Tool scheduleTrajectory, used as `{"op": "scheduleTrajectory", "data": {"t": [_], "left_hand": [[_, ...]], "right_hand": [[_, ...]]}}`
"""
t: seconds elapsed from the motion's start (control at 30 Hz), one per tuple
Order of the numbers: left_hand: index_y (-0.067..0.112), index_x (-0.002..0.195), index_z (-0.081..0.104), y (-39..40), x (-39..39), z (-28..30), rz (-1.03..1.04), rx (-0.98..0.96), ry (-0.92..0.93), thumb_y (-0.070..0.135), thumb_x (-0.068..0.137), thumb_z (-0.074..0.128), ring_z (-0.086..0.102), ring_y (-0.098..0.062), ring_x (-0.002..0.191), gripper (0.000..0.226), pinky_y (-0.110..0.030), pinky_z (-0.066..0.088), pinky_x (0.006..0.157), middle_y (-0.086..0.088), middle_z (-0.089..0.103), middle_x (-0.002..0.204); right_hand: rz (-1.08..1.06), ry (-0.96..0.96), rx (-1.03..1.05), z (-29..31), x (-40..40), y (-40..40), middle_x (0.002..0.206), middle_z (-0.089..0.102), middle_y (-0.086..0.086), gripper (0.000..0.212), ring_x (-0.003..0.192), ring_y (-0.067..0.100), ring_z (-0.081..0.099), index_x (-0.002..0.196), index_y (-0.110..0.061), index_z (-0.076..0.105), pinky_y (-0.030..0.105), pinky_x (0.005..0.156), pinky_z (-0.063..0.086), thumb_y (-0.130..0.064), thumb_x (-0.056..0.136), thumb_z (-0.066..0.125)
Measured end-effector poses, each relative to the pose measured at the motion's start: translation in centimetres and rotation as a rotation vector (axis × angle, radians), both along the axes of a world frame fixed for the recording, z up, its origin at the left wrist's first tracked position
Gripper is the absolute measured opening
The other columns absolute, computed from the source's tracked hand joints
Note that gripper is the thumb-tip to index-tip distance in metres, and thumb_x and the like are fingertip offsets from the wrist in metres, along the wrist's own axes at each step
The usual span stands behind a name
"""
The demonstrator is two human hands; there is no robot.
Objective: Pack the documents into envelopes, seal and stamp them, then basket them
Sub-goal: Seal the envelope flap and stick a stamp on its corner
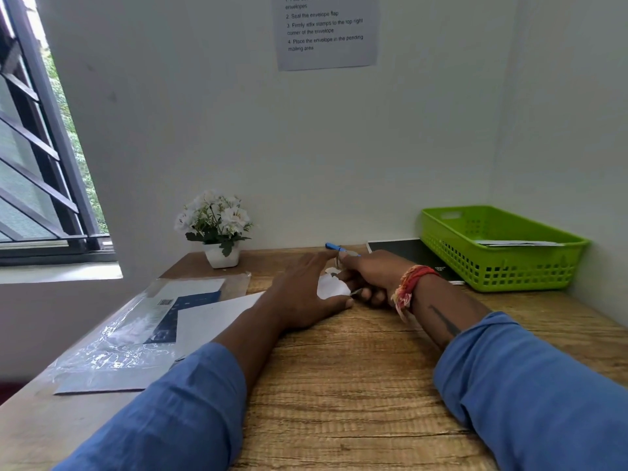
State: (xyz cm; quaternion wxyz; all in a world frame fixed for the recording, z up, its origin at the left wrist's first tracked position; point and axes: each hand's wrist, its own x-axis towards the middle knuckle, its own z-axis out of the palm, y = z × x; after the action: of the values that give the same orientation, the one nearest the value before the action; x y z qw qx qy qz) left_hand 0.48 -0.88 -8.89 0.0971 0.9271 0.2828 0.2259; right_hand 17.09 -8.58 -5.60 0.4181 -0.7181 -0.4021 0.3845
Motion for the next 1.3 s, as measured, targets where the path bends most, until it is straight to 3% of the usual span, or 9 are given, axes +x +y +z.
{"op": "scheduleTrajectory", "data": {"t": [0.13, 0.27, 0.4, 0.57, 0.67, 0.83, 0.93, 1.13, 1.3], "left_hand": [[0.036, 0.154, 0.027, 0.0, 0.0, -0.1, -0.037, -0.002, -0.050, 0.070, 0.077, 0.068, 0.046, -0.016, 0.133, 0.093, -0.045, 0.042, 0.110, 0.007, 0.039, 0.156], [0.037, 0.153, 0.028, 0.0, 0.0, -0.1, -0.042, 0.008, -0.050, 0.072, 0.076, 0.068, 0.047, -0.016, 0.131, 0.094, -0.045, 0.043, 0.109, 0.008, 0.040, 0.155], [0.040, 0.153, 0.024, -0.3, 0.1, 0.1, -0.047, 0.040, -0.086, 0.072, 0.077, 0.069, 0.047, -0.017, 0.131, 0.094, -0.043, 0.042, 0.109, 0.007, 0.037, 0.155], [0.037, 0.152, 0.026, -0.3, 0.3, 0.3, -0.041, 0.089, -0.169, 0.073, 0.075, 0.068, 0.043, -0.016, 0.133, 0.095, -0.047, 0.042, 0.111, 0.007, 0.034, 0.155], [0.036, 0.151, 0.029, -0.6, 0.2, 0.4, -0.051, 0.078, -0.151, 0.074, 0.076, 0.068, 0.043, -0.012, 0.131, 0.092, -0.037, 0.038, 0.110, 0.010, 0.036, 0.153], [0.031, 0.125, 0.062, -0.1, 0.2, 0.0, 0.022, 0.177, -0.127, 0.044, 0.099, 0.052, 0.051, -0.013, 0.121, 0.031, -0.032, 0.040, 0.103, 0.006, 0.056, 0.132], [0.028, 0.110, 0.074, 0.4, 0.1, -0.1, 0.090, 0.150, -0.039, 0.034, 0.097, 0.056, 0.056, -0.012, 0.106, 0.023, -0.034, 0.047, 0.096, 0.006, 0.066, 0.118], [0.031, 0.112, 0.071, 0.0, 0.1, 0.0, 0.067, 0.022, 0.023, 0.033, 0.096, 0.062, 0.059, -0.007, 0.095, 0.019, -0.033, 0.053, 0.089, 0.009, 0.068, 0.111], [0.036, 0.128, 0.065, -0.5, 0.2, 0.3, 0.070, 0.021, 0.058, 0.022, 0.102, 0.051, 0.057, -0.015, 0.117, 0.032, -0.032, 0.045, 0.100, 0.002, 0.063, 0.131]], "right_hand": [[0.084, 0.255, -0.044, -0.5, 0.3, 0.3, 0.066, 0.058, 0.005, 0.054, 0.040, 0.009, 0.044, 0.107, -0.015, 0.064, 0.013, 0.032, 0.026, -0.066, 0.091, 0.054], [0.128, 0.282, -0.073, -0.5, 0.7, 0.3, 0.071, 0.060, 0.006, 0.058, 0.041, 0.009, 0.044, 0.111, -0.013, 0.066, 0.013, 0.032, 0.027, -0.065, 0.092, 0.052], [-0.041, -0.043, 0.079, 0.4, 1.2, 0.1, 0.084, 0.073, 0.008, 0.031, 0.042, 0.015, 0.051, 0.100, -0.007, 0.073, 0.020, 0.040, 0.034, -0.036, 0.092, 0.061], [0.022, -0.093, 0.060, -0.3, 2.0, -0.1, 0.065, 0.066, 0.004, 0.031, 0.045, 0.016, 0.053, 0.099, -0.011, 0.071, 0.023, 0.045, 0.040, -0.041, 0.090, 0.066], [0.064, -0.227, 0.026, -0.3, 1.7, 0.1, 0.070, 0.068, 0.010, 0.022, 0.046, 0.017, 0.054, 0.099, -0.010, 0.074, 0.026, 0.049, 0.042, -0.029, 0.091, 0.066], [0.028, -0.226, 0.056, -0.5, 1.5, 0.5, 0.087, 0.074, 0.017, 0.022, 0.046, 0.018, 0.058, 0.097, -0.005, 0.074, 0.028, 0.048, 0.046, -0.024, 0.087, 0.072], [0.034, -0.231, 0.058, -0.2, 1.1, 0.2, 0.079, 0.070, 0.011, 0.025, 0.045, 0.016, 0.058, 0.098, -0.002, 0.071, 0.025, 0.044, 0.045, -0.026, 0.095, 0.064], [0.171, -0.420, 0.031, -0.1, 0.7, -0.2, 0.088, 0.076, 0.008, 0.017, 0.066, 0.015, 0.062, 0.093, -0.016, 0.077, 0.024, 0.053, 0.048, -0.026, 0.096, 0.063], [0.224, -0.694, 0.055, -0.3, 0.3, 0.3, 0.099, 0.071, -0.006, 0.014, 0.093, 0.012, 0.062, 0.098, -0.017, 0.077, 0.024, 0.074, 0.044, -0.028, 0.089, 0.073]]}}
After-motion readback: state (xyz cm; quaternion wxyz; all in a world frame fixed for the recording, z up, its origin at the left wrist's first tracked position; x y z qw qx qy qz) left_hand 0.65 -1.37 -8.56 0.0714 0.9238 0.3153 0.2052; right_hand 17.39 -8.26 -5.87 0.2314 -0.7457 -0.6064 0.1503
